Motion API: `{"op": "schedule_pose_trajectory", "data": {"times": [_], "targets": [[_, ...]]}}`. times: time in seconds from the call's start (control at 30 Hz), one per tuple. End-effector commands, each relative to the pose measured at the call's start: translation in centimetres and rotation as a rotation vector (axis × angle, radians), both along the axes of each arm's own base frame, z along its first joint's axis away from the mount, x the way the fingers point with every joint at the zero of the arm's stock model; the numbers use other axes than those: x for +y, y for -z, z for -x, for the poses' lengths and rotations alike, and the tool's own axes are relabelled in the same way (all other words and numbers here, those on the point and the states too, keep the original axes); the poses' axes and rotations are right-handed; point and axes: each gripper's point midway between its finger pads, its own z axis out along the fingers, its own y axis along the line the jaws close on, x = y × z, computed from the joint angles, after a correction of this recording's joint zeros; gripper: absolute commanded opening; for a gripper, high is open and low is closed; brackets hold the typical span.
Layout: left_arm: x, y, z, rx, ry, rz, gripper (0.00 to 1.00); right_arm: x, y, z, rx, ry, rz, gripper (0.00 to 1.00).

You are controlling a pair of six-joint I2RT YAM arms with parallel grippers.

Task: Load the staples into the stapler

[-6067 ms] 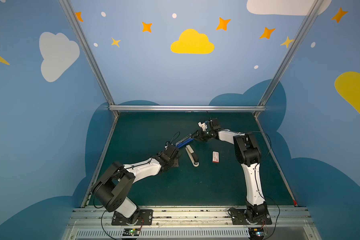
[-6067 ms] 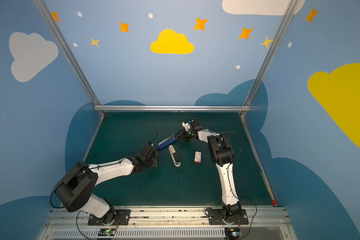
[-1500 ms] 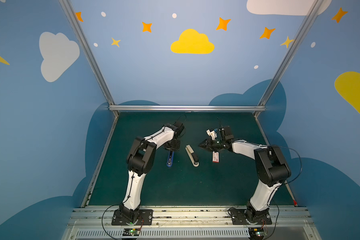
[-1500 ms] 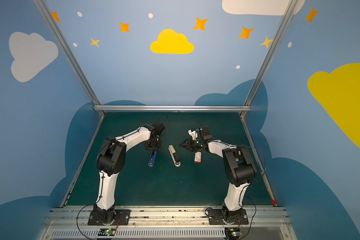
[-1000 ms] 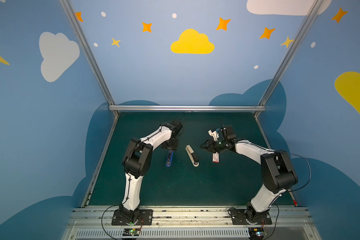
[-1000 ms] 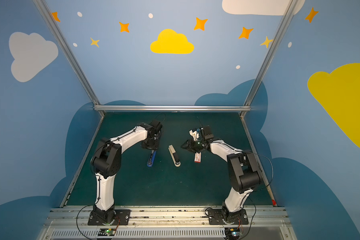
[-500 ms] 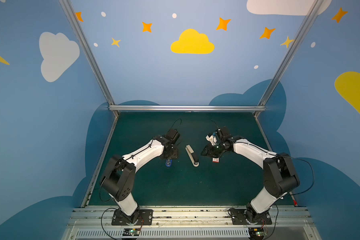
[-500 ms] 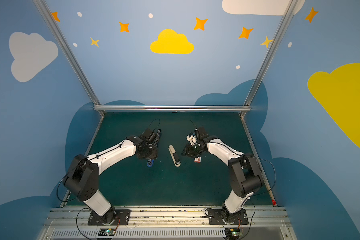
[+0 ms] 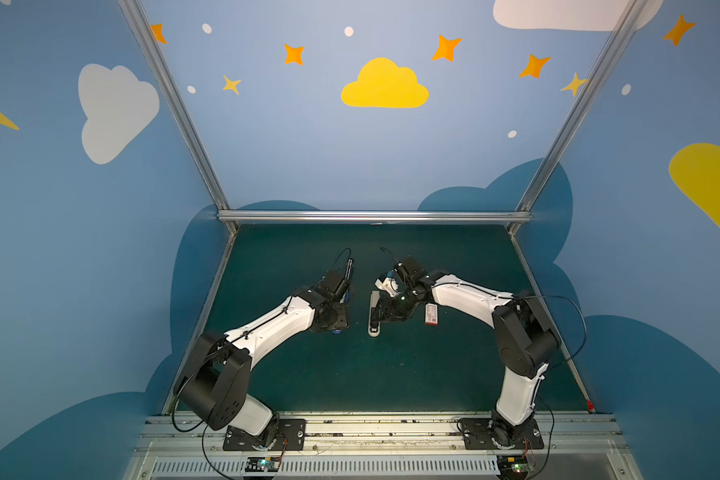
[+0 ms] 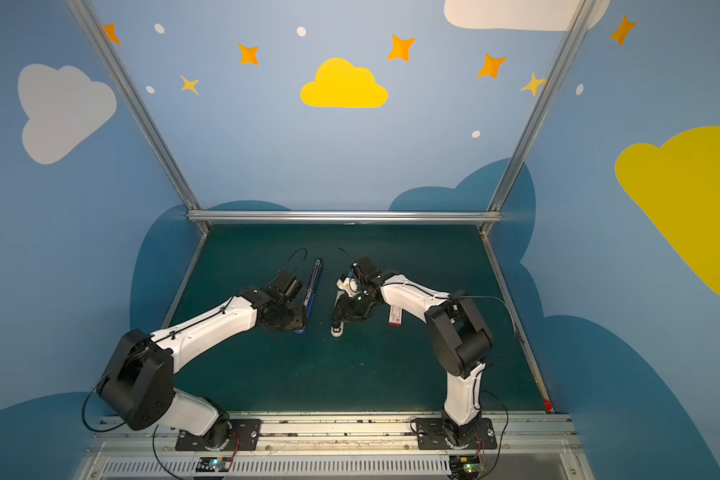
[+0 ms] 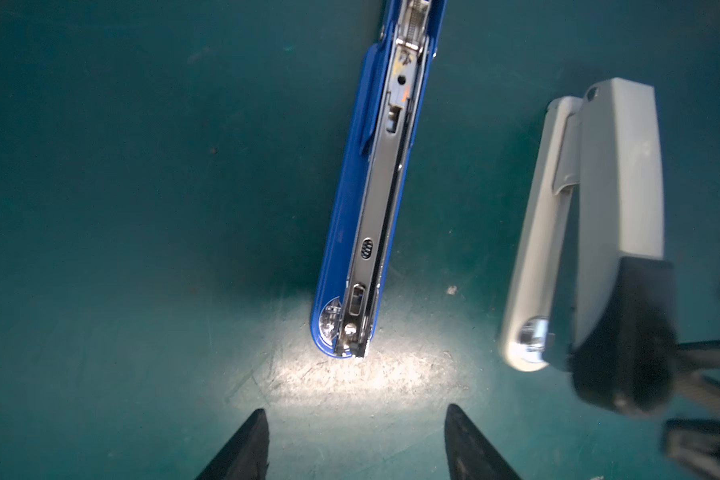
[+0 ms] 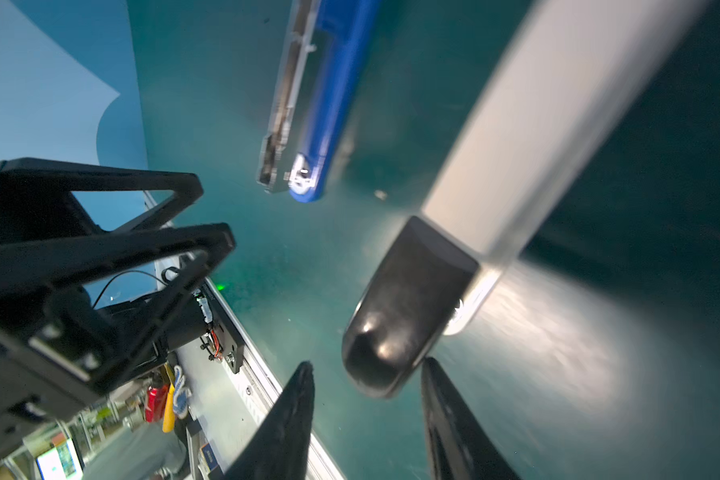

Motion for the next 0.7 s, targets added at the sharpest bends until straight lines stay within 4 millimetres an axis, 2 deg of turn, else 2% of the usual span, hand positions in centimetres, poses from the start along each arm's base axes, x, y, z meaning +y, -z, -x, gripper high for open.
{"op": "schedule_pose_trajectory", "data": {"times": [0.0, 0.13, 0.27, 0.43, 0.67], "targets": [[0.6, -0.4, 0.2, -0.023, -0.031, 0.002, 0.67, 1.2, -1.2, 0.5, -0.017, -0.047, -0.002, 0.43], [0.0, -1.4, 0.4, -0.053, -0.027, 0.059, 0.7, -0.3, -2.5, -0.1, -0.08, -0.028, 0.018, 0.44], [-1.9, -2.6, 0.3, -0.084, 0.01, 0.145, 0.73, -3.1, -3.3, -0.9, -0.112, 0.047, 0.036, 0.46], [-4.8, -3.4, -0.2, -0.062, 0.09, 0.149, 0.75, -6.4, -2.4, -0.2, -0.099, 0.145, 0.034, 0.48], [-7.6, -0.8, -0.8, 0.043, 0.182, -0.055, 0.74, -9.2, -0.5, 0.7, -0.064, 0.25, 0.0, 0.46]]}}
